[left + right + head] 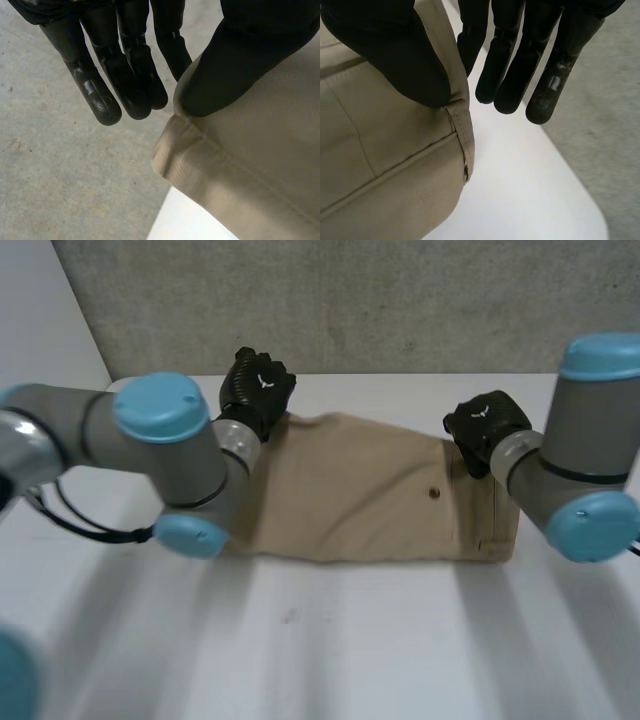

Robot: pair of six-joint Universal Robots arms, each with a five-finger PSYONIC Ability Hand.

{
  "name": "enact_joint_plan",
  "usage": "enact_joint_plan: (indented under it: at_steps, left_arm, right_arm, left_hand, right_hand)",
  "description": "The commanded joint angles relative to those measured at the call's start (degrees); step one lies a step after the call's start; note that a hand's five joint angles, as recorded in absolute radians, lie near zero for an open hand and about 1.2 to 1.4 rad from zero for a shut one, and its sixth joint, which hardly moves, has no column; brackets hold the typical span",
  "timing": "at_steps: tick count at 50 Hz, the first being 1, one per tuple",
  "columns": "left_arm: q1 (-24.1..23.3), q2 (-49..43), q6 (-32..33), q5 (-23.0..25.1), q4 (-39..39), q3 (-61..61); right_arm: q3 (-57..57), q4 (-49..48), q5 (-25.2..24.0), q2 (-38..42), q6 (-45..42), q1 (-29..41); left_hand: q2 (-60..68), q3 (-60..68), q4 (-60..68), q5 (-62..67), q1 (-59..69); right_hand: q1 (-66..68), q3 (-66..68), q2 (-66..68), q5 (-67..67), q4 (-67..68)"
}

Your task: Fold the shorts.

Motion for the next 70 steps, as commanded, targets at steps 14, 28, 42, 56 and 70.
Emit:
enact_joint_plan:
  at_steps: [14, 28, 42, 56, 70]
  left_arm:
    - [2.4, -31.8, -2.7, 3.0, 15.4, 32.1]
    - [2.5, 2.5, -23.7, 0.0, 15.6, -6.6]
    - [5.5, 13.2, -38.0, 0.5, 2.3, -27.1]
    - [7.6, 16.7, -38.0, 0.3, 1.0, -30.1]
    - [8.5, 24.2, -38.2, 0.5, 0.8, -31.9]
  right_arm:
    - [-5.0, -36.8, 4.3, 13.7, -2.2, 1.4]
    - [11.7, -13.9, 0.3, -6.5, 12.4, -0.9]
    - [23.8, -17.7, -2.3, -2.1, 16.6, -5.7]
    - [21.7, -19.4, 3.3, -4.8, -2.3, -10.8]
    - [8.0, -19.1, -3.7, -2.9, -25.0, 4.1]
  left_hand:
    - [-58.9, -58.5, -58.7, -56.1, -55.2]
    - [-58.9, -58.5, -58.7, -56.1, -55.2]
    - [-58.9, -58.5, -58.7, -56.1, -55.2]
    - [-58.9, -58.5, -58.7, -56.1, -55.2]
    - [-58.9, -58.5, -58.7, -56.1, -55.2]
  right_hand:
    - [-46.8, -57.7, -58.1, -56.4, -58.3]
    - [-46.8, -57.7, -58.1, -56.4, -58.3]
    - [-23.6, -34.5, -34.9, -33.2, -35.1]
    - [23.2, 12.3, 11.9, 13.6, 11.7]
    - [23.2, 12.3, 11.9, 13.6, 11.7]
